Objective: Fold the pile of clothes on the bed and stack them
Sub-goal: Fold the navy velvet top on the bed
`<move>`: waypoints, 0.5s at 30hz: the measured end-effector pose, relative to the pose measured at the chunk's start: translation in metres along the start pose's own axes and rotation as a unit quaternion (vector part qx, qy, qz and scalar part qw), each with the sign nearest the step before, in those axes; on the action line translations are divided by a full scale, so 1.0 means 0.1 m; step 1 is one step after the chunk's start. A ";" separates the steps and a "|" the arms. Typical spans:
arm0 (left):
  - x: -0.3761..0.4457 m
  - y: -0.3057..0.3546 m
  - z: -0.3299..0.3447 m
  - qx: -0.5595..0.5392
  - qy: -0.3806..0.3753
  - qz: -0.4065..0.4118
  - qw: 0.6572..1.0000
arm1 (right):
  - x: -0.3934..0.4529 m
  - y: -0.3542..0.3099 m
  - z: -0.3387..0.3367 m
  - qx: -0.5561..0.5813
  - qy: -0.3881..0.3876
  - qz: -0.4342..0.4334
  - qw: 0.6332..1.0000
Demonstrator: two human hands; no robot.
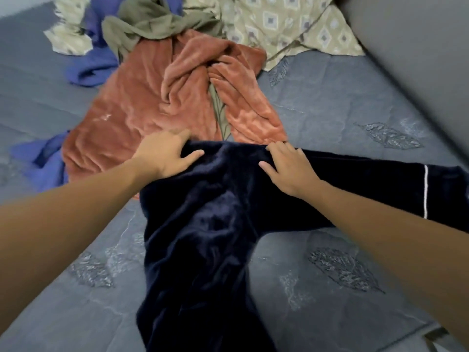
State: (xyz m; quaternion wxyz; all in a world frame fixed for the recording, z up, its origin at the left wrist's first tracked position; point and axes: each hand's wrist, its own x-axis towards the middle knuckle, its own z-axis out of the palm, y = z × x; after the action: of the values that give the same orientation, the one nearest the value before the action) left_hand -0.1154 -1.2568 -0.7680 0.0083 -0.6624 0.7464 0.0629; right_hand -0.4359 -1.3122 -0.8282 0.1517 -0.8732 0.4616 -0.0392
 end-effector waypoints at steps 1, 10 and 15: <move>-0.03 -0.09 0.01 0.003 0.000 0.001 1.000 | 0.08 -0.09 0.05 -0.003 0.001 -0.005 1.000; -0.25 -0.14 0.03 0.045 0.102 -0.073 0.991 | 0.12 -0.54 0.15 -0.102 0.134 0.037 0.985; -1.30 0.25 0.32 -0.052 0.113 -0.154 0.980 | -0.67 -1.25 0.28 0.047 0.033 -0.047 0.997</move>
State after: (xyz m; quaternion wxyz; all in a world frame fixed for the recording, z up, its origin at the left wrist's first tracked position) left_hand -0.1271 -1.1224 -0.7850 -0.1011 -0.7716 0.6276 0.0244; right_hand -0.3687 -1.1851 -0.8124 0.1751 -0.8840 0.4225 -0.0968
